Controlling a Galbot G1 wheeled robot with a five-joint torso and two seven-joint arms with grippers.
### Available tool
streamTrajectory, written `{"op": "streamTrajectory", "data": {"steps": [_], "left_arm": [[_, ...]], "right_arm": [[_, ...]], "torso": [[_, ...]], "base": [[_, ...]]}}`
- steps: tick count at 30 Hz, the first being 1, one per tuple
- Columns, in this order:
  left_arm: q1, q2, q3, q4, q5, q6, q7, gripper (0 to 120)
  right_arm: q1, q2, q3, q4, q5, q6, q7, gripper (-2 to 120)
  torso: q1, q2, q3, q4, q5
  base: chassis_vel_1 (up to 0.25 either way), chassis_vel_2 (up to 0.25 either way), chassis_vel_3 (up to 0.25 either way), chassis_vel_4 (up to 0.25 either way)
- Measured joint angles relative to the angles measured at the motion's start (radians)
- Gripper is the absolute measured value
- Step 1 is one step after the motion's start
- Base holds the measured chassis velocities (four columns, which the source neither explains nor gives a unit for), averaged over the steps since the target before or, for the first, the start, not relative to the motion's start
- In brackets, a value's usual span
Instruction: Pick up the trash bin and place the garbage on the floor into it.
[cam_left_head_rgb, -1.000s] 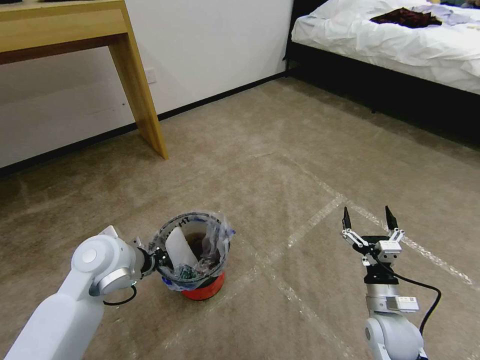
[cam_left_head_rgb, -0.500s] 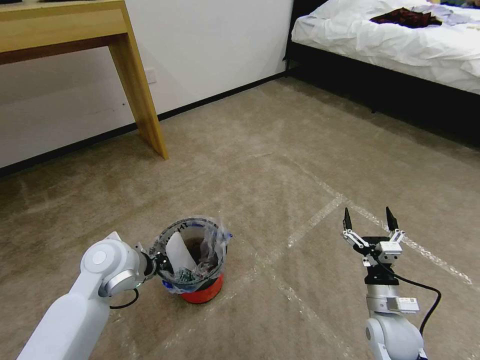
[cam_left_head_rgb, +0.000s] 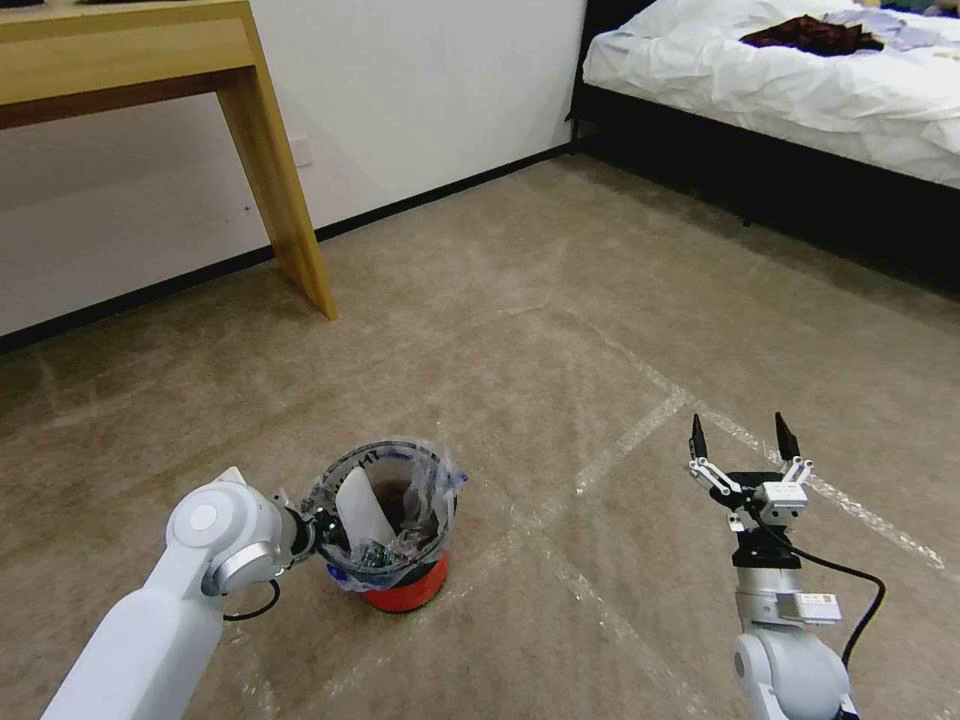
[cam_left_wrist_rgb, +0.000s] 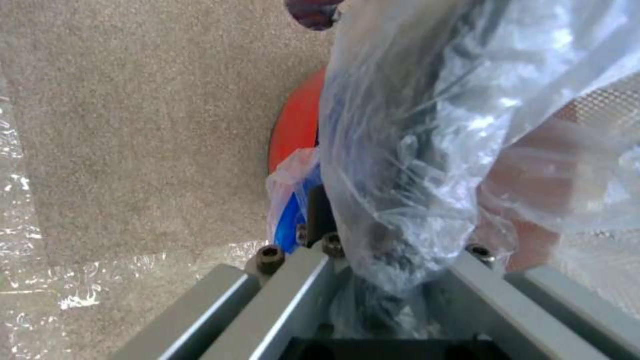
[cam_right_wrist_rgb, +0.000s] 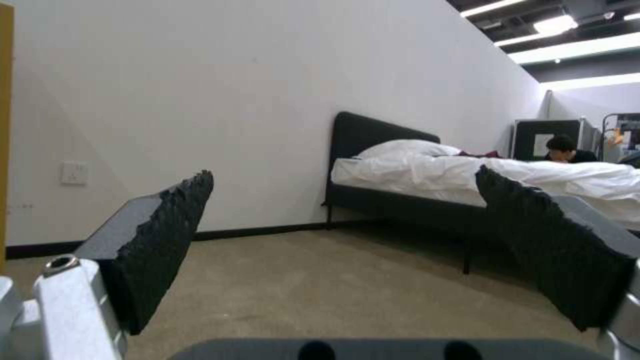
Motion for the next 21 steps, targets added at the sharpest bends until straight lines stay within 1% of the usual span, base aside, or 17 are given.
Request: {"op": "streamTrajectory", "data": {"steps": [4, 5, 6, 7, 8, 9, 11, 12, 13, 14, 15, 17, 18, 19, 20, 21], "left_arm": [[0.006, -0.001, 0.0, 0.004, 0.004, 0.003, 0.001, 0], [0.007, -0.001, 0.0, 0.004, 0.004, 0.004, 0.002, 4], [0.008, -0.002, 0.002, 0.003, 0.004, 0.005, 0.002, 11], [0.008, -0.002, 0.002, 0.003, 0.004, 0.005, 0.002, 11], [0.008, -0.004, 0.002, 0.003, 0.003, 0.005, 0.002, 17], [0.008, -0.004, 0.002, 0.003, 0.003, 0.005, 0.002, 17], [0.007, -0.004, 0.003, 0.005, 0.002, 0.005, -0.002, 27], [0.007, -0.004, 0.003, 0.005, 0.002, 0.005, -0.002, 27], [0.008, -0.004, 0.003, 0.005, 0.002, 0.005, -0.003, 30], [0.009, -0.004, 0.003, 0.005, 0.002, 0.005, -0.005, 36], [0.009, -0.004, 0.003, 0.005, 0.002, 0.005, -0.005, 36], [0.01, -0.005, 0.001, 0.005, 0.003, 0.004, -0.008, 52], [0.01, -0.005, 0.001, 0.005, 0.003, 0.004, -0.008, 52], [0.01, -0.004, 0.0, 0.004, 0.003, 0.004, -0.009, 53], [0.011, -0.003, -0.001, 0.0, 0.002, 0.004, -0.009, 58], [0.011, -0.003, -0.001, 0.0, 0.002, 0.004, -0.009, 58]], "right_arm": [[0.001, 0.0, 0.001, -0.001, 0.001, 0.001, -0.003, 100], [0.001, 0.0, 0.001, -0.001, 0.001, 0.001, -0.004, 100], [0.001, 0.0, 0.001, -0.002, 0.002, 0.001, -0.006, 100], [0.001, 0.0, 0.001, -0.002, 0.002, 0.001, -0.006, 100], [0.001, 0.001, 0.002, -0.003, 0.002, 0.002, -0.007, 100], [0.001, 0.001, 0.002, -0.003, 0.002, 0.002, -0.007, 100], [0.001, 0.001, 0.002, -0.003, 0.002, 0.003, -0.008, 100], [0.001, 0.001, 0.002, -0.003, 0.002, 0.003, -0.008, 100], [0.001, 0.0, 0.003, -0.004, 0.003, 0.003, -0.008, 100], [0.001, 0.0, 0.004, -0.005, 0.003, 0.003, -0.009, 100], [0.001, 0.0, 0.004, -0.005, 0.003, 0.003, -0.009, 100], [0.002, -0.002, 0.007, -0.009, 0.008, 0.003, -0.015, 100], [0.002, -0.002, 0.007, -0.009, 0.008, 0.003, -0.015, 100], [0.002, -0.003, 0.007, -0.009, 0.01, 0.003, -0.016, 100], [0.004, -0.003, 0.007, -0.009, 0.012, 0.003, -0.019, 100], [0.004, -0.003, 0.007, -0.009, 0.012, 0.003, -0.019, 100]], "torso": [[0.0, 0.0, 0.0, 0.0, 0.0], [0.0, 0.0, 0.0, 0.0, 0.0], [0.0, 0.0, 0.0, 0.0001, 0.0], [0.0, 0.0, 0.0, 0.0001, 0.0], [0.0, 0.0, 0.0, 0.0, 0.0], [0.0, 0.0, 0.0, 0.0, 0.0], [0.0, 0.0, 0.0, 0.0, 0.0], [0.0, 0.0, 0.0, 0.0, 0.0], [0.0, 0.0, 0.0, 0.0, 0.0], [0.0, 0.0, 0.0, 0.0, 0.0], [0.0, 0.0, 0.0, 0.0, 0.0], [0.0, 0.0, 0.0, 0.0, 0.0], [0.0, 0.0, 0.0, 0.0, 0.0], [0.0, 0.0, 0.0, 0.0, 0.0], [0.0, 0.0, 0.0, 0.0, -0.0001], [0.0, 0.0, 0.0, 0.0, -0.0001]], "base": [[0.0, 0.0, 0.0, 0.0], [0.0, 0.0, 0.0, 0.0], [0.0, 0.0, 0.0, 0.0], [0.0, 0.0, 0.0, 0.0], [0.0, 0.0, 0.0, 0.0], [0.0, 0.0, 0.0, 0.0], [0.0, 0.0, 0.0, 0.0], [0.0, 0.0, 0.0, 0.0], [0.0, 0.0, 0.0, 0.0], [0.0, 0.0, 0.0, 0.0], [0.0, 0.0, 0.0, 0.0], [0.0, 0.0, 0.0, 0.0], [0.0, 0.0, 0.0, 0.0], [0.0, 0.0, 0.0, 0.0], [0.0, 0.0, 0.0, 0.0], [0.0, 0.0, 0.0, 0.0]]}}
